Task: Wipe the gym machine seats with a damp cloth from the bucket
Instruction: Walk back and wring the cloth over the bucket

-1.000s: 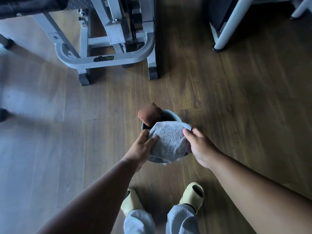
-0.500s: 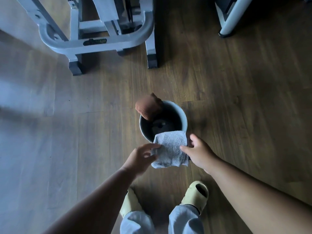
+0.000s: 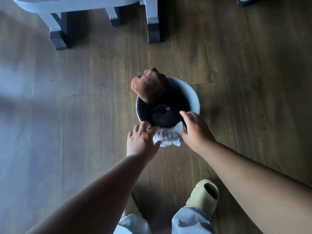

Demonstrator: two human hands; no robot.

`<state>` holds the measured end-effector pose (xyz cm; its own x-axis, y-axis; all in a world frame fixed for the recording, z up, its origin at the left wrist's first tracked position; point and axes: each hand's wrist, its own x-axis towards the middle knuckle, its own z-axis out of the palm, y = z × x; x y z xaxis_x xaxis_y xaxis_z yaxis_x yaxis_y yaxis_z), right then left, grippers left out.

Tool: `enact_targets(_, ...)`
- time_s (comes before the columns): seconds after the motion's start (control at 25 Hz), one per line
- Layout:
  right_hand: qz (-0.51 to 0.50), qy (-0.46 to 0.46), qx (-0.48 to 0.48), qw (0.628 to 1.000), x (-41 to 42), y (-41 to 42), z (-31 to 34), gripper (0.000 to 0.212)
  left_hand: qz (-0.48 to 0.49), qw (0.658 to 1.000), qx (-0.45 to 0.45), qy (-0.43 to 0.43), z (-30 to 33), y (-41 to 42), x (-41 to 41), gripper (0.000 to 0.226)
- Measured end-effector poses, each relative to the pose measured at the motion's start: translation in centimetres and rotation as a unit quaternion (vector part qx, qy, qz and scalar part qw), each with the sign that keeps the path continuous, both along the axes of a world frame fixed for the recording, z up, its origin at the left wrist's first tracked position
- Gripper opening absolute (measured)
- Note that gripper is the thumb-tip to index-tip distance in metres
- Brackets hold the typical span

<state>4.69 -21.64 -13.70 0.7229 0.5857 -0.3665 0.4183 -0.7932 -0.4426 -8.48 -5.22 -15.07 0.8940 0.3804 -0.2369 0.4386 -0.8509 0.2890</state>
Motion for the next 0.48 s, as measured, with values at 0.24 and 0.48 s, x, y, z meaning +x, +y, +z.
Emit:
enact_targets(0.24, 0.185, -0.073, -0.056, 0.978, -1.1, -1.9, -1.9, 0.039, -0.172, 0.985, 0.034, -0.009, -0.8, 1.9, 1.3, 0.041)
enact_targets(0.48, 0.195, -0.103, -0.103, 0.97, -0.5, -1.2, -3.1, 0.032, -0.218, 0.973, 0.072, 0.016, -0.6, 2.6, 2.3, 0.033)
